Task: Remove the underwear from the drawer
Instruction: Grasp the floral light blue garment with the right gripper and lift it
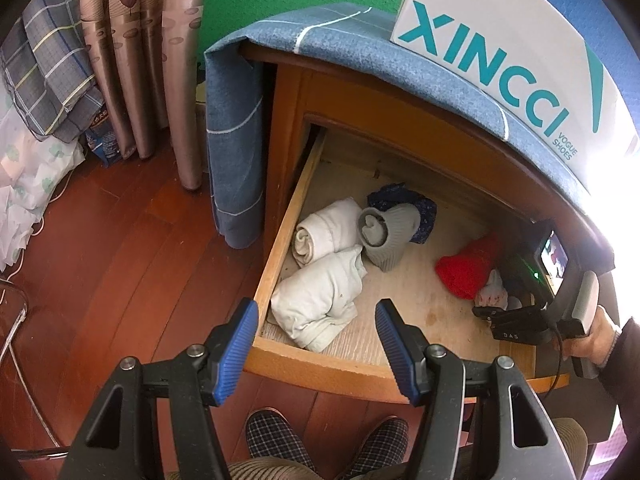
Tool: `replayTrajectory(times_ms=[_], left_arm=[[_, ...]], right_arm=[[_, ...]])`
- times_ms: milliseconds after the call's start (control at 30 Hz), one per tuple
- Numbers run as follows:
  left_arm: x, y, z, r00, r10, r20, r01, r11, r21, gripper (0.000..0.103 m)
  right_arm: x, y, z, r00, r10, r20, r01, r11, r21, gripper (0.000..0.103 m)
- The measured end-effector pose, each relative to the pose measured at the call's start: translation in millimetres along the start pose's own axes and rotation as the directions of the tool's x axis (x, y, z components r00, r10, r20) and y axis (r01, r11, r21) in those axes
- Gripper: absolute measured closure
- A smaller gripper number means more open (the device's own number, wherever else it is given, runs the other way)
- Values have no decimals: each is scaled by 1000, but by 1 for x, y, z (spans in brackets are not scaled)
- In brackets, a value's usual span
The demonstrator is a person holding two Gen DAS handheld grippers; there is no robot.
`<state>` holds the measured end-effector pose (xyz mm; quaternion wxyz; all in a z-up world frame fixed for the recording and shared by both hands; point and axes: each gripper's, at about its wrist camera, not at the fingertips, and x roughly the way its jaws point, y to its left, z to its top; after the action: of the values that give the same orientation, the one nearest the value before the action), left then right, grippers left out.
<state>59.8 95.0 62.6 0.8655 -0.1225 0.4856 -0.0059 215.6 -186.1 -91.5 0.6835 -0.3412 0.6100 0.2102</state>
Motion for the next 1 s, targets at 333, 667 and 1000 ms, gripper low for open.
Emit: replayTrajectory(times_ms=[333, 667, 1000], left_arm=[[9, 0, 1, 998, 0, -56, -1, 1000, -10, 41], [9, -9, 7, 994, -51, -96, 57, 997, 61, 41], [38, -28, 43, 973, -50, -226, 108, 962, 250, 41]], right_arm=[[-23, 21, -12, 999, 17, -34, -15, 999, 37, 73], [-91, 12, -25, 990, 87, 114, -117, 951, 288, 73], [-113, 21, -65, 942, 172, 287, -319, 722, 613, 73]])
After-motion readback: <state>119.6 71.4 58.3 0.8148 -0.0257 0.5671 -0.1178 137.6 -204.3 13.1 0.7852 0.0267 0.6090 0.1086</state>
